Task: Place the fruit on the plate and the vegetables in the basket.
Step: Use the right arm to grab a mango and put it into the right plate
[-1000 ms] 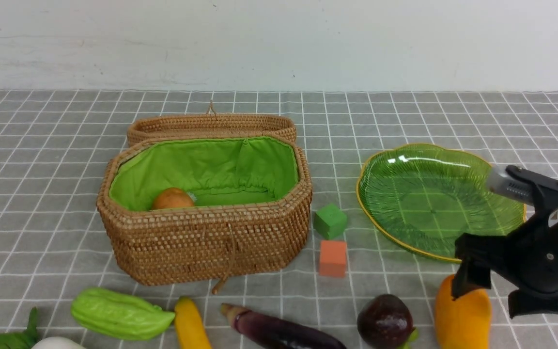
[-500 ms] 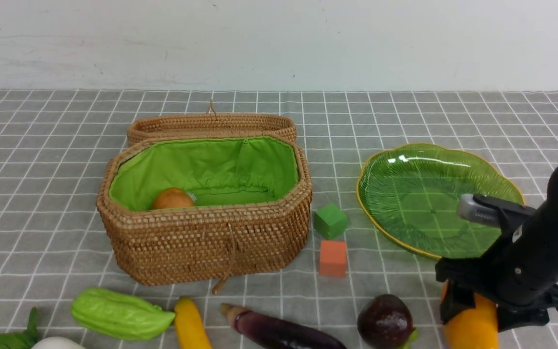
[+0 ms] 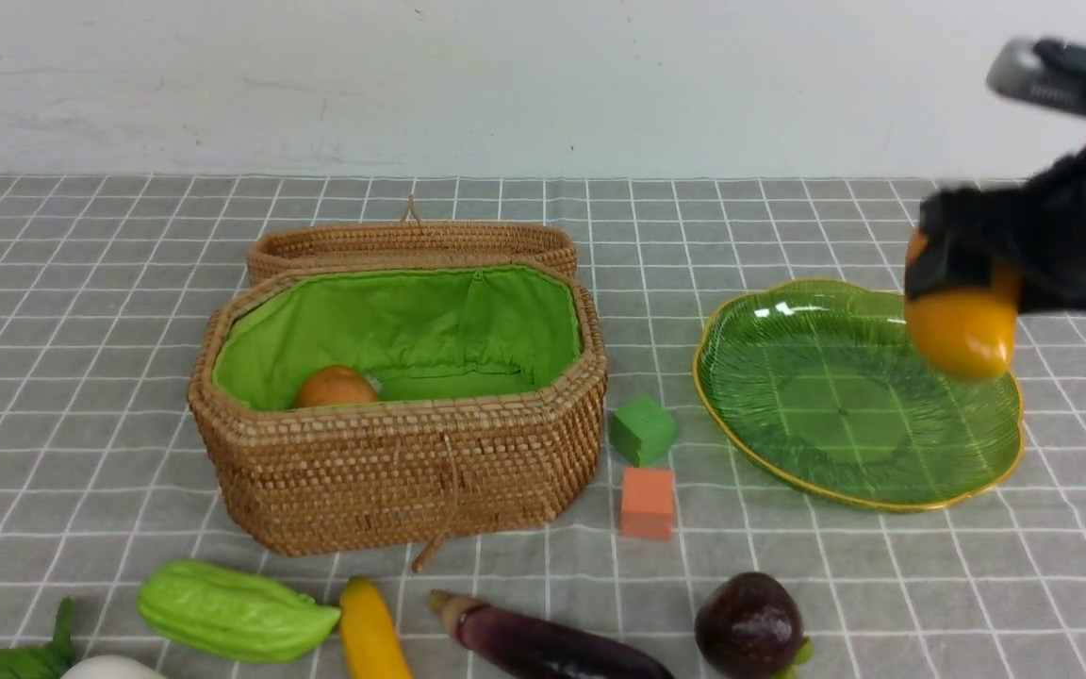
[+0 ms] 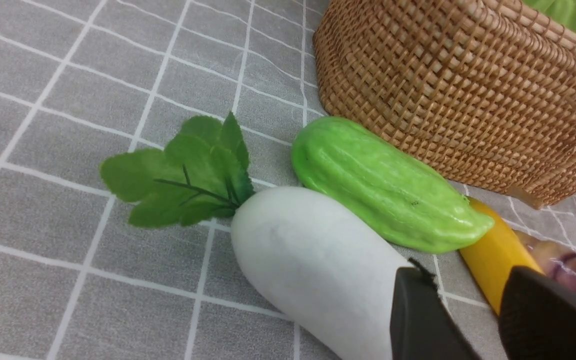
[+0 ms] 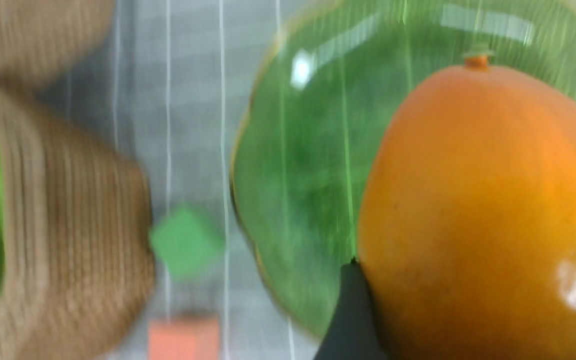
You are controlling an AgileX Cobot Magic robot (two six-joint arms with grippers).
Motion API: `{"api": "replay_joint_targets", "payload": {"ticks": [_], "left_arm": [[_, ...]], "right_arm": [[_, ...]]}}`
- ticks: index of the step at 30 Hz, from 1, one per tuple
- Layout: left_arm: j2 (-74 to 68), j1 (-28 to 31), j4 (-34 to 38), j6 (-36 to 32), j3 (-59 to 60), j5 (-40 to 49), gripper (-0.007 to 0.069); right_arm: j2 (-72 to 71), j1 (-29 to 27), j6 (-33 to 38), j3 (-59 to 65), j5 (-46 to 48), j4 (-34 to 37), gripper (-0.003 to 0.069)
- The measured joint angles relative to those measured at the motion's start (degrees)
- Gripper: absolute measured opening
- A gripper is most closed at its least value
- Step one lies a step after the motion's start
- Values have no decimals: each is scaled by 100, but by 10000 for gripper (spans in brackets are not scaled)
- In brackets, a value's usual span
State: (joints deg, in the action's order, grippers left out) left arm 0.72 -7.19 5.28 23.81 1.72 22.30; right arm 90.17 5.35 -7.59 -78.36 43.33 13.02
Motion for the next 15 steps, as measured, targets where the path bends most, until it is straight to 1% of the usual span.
{"api": "replay_joint_targets", "payload": {"ticks": [2, 3, 7, 11, 15], "left_arm": [[0, 0, 0, 0, 0, 0, 239], [0, 0, 0, 0, 0, 0, 239], [0, 0, 0, 0, 0, 0, 239], [0, 0, 0, 0, 0, 0, 239], [0, 0, 0, 0, 0, 0, 239]], "right_arm": [[295, -80, 26, -234, -46, 98, 518], [727, -131, 76, -461, -93, 168, 518], [1591, -130, 88, -857, -221, 235, 518], [2308, -130, -171, -1153, -443, 241, 518], [2590, -130, -274, -1274, -524, 241, 522]]}}
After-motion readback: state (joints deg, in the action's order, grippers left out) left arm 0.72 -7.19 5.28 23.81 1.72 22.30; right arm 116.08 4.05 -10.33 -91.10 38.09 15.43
